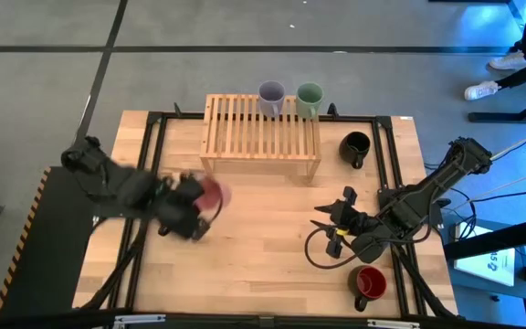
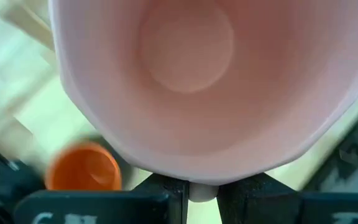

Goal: Place coffee mugs
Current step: Put the pink mug on the shelf

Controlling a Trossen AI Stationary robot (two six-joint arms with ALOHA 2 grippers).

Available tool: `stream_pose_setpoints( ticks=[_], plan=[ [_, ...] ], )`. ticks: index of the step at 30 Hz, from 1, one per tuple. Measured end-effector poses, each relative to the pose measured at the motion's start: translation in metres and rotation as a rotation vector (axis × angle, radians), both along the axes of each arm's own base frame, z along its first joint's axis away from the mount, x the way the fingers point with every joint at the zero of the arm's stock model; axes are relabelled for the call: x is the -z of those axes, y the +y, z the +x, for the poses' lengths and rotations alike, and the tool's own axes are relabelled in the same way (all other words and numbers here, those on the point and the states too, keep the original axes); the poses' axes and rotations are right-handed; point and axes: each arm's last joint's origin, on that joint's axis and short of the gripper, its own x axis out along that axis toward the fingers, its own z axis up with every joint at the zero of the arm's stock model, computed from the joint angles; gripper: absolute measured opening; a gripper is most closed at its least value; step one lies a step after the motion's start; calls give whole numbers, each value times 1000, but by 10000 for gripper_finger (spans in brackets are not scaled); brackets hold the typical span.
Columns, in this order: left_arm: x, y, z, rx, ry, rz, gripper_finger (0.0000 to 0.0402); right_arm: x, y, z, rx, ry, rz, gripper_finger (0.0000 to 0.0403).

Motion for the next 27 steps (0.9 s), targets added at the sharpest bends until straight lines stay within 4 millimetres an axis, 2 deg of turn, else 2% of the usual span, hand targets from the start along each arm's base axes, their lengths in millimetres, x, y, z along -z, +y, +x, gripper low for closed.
stream_pose_setpoints(
  ticks=[6,13,22,27],
  plan=[
    [-25,62,18,-76,-28,53,44,1,0,-1,20,-2,25,161],
    [-29,136,26,-177,-2,106,44,1,-1,-1,29,-5,37,161],
    [-17,220,29,-336,27,20,44,1,-2,0,43,-10,32,161],
    [0,254,39,-376,32,-64,44,1,-3,0,47,-11,27,161]
  ],
)
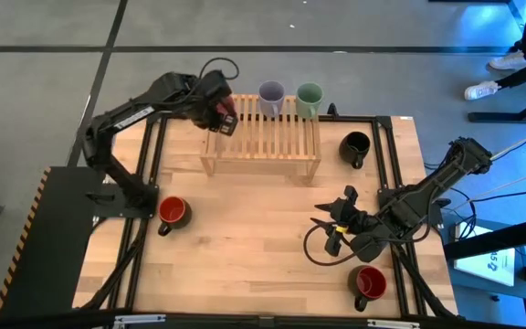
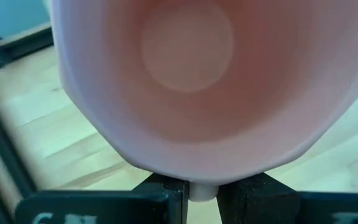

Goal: Place coffee mugs
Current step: Put the pink mug on the shelf

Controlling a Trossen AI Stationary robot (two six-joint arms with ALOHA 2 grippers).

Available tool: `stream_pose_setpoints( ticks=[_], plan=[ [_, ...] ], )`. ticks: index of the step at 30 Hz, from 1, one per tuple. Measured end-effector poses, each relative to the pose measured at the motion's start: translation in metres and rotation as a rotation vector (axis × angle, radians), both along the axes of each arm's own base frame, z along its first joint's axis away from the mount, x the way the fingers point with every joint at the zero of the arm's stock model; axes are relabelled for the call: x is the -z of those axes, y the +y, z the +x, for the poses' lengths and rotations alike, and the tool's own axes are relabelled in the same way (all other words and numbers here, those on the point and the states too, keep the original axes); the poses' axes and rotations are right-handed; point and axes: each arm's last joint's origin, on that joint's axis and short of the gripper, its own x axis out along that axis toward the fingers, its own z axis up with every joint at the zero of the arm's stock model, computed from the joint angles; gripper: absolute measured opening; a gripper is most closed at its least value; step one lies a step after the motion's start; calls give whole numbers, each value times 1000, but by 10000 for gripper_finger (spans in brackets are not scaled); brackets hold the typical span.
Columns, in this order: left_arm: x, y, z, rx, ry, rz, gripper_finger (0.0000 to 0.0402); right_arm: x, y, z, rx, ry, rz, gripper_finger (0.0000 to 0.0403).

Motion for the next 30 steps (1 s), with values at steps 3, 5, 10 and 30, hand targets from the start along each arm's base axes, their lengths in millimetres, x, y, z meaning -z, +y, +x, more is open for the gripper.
stream_pose_setpoints(
  ticks=[3,5,10,30],
  plan=[
    [8,12,7,-12,-14,-33,44,0,0,0,2,-1,0,161],
    [14,18,12,-17,-22,-48,44,0,0,0,4,-3,4,161],
    [21,31,25,-35,-3,-40,44,0,0,0,14,-5,16,161],
    [31,61,54,-86,20,64,45,1,-1,-2,48,-9,44,161]
  ],
)
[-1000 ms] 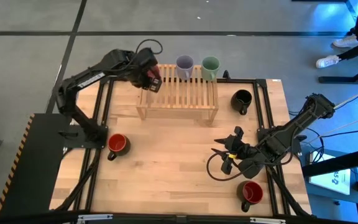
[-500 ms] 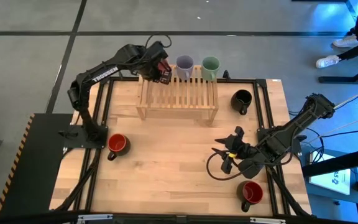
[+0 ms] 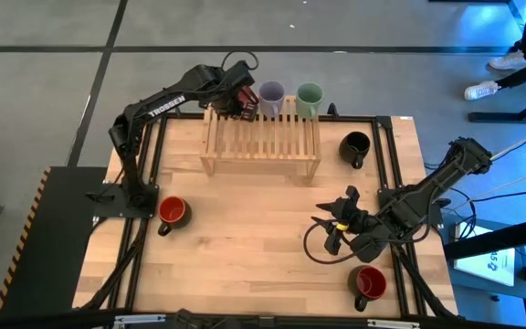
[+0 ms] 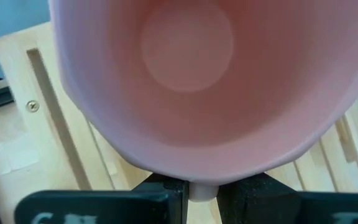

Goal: Place coffee mugs
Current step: Put the pink mug on the shelf

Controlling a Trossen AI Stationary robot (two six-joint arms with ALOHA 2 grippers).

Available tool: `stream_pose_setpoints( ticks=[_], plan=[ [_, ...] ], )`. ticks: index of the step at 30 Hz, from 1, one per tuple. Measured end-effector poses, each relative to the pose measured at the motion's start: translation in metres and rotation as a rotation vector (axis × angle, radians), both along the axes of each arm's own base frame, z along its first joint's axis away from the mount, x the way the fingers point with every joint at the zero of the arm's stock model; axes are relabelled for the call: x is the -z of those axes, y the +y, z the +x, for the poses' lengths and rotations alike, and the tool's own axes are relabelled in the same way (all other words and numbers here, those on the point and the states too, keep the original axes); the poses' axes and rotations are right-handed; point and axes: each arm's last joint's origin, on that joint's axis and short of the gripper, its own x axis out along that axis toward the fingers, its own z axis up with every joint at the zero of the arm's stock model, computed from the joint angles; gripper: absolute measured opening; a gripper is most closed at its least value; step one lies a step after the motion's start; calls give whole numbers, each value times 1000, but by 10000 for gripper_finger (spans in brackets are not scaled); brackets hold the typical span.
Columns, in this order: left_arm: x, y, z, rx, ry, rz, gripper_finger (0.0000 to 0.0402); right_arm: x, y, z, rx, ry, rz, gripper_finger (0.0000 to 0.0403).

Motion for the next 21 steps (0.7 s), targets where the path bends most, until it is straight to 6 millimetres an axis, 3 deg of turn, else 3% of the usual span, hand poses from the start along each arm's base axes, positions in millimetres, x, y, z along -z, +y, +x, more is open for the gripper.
stream_pose_setpoints(
  ticks=[21],
  plan=[
    [-2,1,1,-17,-17,24,61,0,0,0,3,-2,2,161]
  ],
)
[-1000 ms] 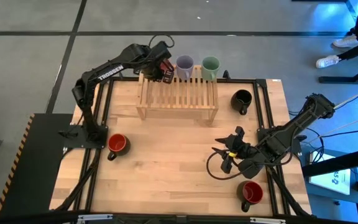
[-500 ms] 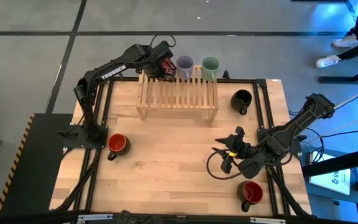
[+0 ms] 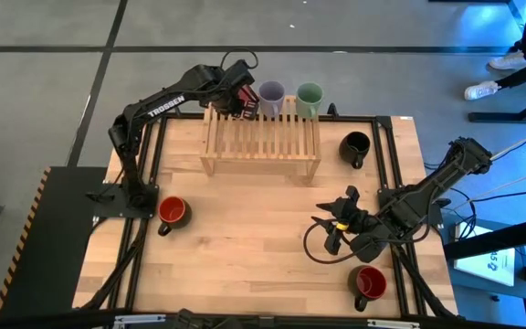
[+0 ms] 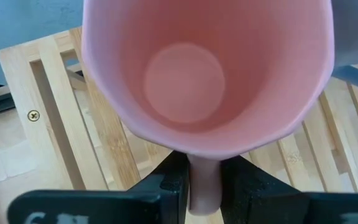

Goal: Place coffee mugs
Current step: Put the pink mug on the shelf

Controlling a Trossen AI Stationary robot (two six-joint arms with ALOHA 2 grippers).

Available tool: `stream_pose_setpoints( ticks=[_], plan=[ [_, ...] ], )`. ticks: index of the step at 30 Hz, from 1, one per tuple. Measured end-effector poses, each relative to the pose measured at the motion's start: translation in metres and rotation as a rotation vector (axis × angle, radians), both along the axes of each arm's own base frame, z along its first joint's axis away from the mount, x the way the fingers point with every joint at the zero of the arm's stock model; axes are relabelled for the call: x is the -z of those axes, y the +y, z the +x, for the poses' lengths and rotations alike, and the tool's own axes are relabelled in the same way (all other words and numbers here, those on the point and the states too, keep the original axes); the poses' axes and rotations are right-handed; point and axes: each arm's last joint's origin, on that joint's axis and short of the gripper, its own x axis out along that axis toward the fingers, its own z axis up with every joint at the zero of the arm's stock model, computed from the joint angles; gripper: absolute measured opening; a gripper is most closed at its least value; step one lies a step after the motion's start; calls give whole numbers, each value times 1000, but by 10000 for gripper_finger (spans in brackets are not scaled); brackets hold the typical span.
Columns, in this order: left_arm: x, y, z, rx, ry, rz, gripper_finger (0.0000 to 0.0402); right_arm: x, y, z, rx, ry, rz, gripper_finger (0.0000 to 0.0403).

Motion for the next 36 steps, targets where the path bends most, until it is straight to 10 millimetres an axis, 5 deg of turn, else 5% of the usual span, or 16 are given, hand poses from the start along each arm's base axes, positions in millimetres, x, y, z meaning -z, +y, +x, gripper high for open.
stream_pose_setpoints(
  ticks=[18,28,36],
  plan=[
    [-2,3,2,7,-5,63,65,0,0,0,0,0,-1,161],
    [-2,3,2,44,20,80,121,0,0,0,0,-1,0,161],
    [-6,2,1,70,14,96,128,0,0,0,8,-6,12,161]
  ],
)
